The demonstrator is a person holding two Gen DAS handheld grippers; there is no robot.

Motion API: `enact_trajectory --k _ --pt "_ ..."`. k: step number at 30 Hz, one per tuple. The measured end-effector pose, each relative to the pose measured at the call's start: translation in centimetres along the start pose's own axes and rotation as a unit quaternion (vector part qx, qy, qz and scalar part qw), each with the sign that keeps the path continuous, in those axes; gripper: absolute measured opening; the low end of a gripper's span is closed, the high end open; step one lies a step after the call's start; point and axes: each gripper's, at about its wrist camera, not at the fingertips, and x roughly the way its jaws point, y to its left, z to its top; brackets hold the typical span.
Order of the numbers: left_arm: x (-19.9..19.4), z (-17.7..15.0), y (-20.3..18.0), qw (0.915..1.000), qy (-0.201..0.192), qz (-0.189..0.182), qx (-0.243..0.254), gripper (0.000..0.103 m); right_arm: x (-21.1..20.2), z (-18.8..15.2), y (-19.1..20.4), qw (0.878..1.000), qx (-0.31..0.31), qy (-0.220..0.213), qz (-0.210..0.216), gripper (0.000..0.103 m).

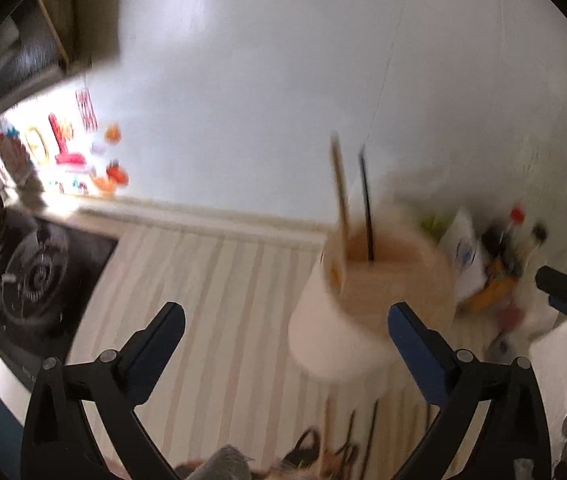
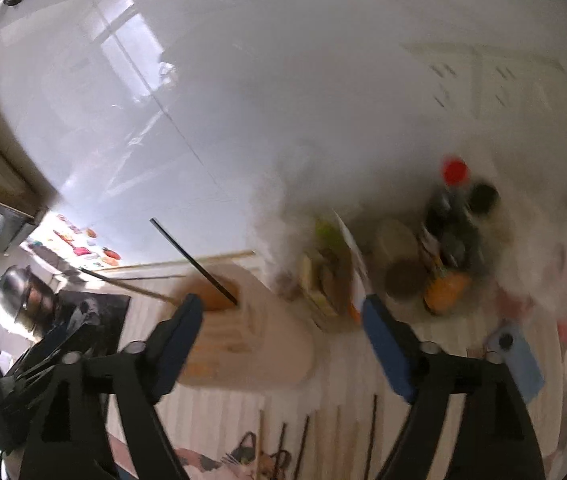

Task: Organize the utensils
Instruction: 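Grasp another wooden chopstick with the left tool while the right tool grasps a dark one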

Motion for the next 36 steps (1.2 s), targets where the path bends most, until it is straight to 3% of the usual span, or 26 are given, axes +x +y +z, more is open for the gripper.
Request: enact_trajectory --k 1,6,8,9,10,13,14,16,19,23,25,27,29,33,36 --pt "0.9 -1.2 0.0 0.9998 0.017 0.007 0.004 0.103 0.4 -1.1 -0.7 1.000 0.005 0.004 -0.006 0.101" --pt "4.9 -6.0 -1.0 0.9957 0.088 0.015 0.025 0.103 4.2 -7.0 -4.6 0.996 0.027 0.064 -0.050 0.099" --pt "6.6 -7.9 -1.6 0.9924 0.118 0.012 0.032 0.103 5.7 -9.3 -6.0 0.993 0.037 0.094 -0.062 0.083" --pt "7.7 -9.1 -2.1 0.9898 0.138 0.009 0.034 0.103 6.3 -10.0 -6.5 0.991 0.040 0.106 -0.069 0.064" --pt "8.4 -9.7 -2.4 0.9880 0.150 0.005 0.037 0.102 6.9 -10.9 -7.1 0.989 0.045 0.119 -0.075 0.051" --pt "10.9 -12.3 -4.0 0.9803 0.189 -0.002 0.056 0.099 8.8 -13.5 -8.5 0.982 0.051 0.157 -0.089 0.037" --pt "11.4 -12.8 -4.3 0.9782 0.199 -0.004 0.061 0.095 9.4 -14.3 -8.7 0.980 0.050 0.167 -0.094 0.037" --pt "13.3 -14.2 -5.2 0.9711 0.227 -0.014 0.071 0.077 10.5 -15.8 -9.1 0.975 0.042 0.189 -0.106 0.034" --pt "15.7 -16.0 -6.3 0.9597 0.266 -0.017 0.090 0.058 11.7 -17.2 -9.5 0.970 0.036 0.209 -0.116 0.033" --pt "16.4 -16.7 -7.4 0.9573 0.263 -0.002 0.121 0.044 13.1 -18.8 -10.2 0.964 0.032 0.231 -0.127 0.034" --pt "16.3 -16.6 -7.6 0.9591 0.256 -0.002 0.122 0.021 13.6 -19.0 -10.1 0.962 0.029 0.238 -0.131 0.034" --pt "16.2 -16.5 -7.7 0.9597 0.254 0.002 0.121 0.006 14.2 -19.6 -10.2 0.960 0.026 0.245 -0.135 0.034" --pt "16.1 -16.3 -7.1 0.9604 0.252 0.016 0.118 0.005 14.9 -20.2 -10.1 0.957 0.017 0.253 -0.142 0.029" --pt "16.0 -16.2 -4.4 0.9612 0.256 0.031 0.099 0.004 15.3 -21.2 -9.9 0.951 -0.003 0.261 -0.164 0.006" --pt "15.6 -16.4 -2.3 0.9602 0.266 0.035 0.077 0.004 14.7 -22.5 -9.8 0.948 -0.003 0.275 -0.161 0.006"
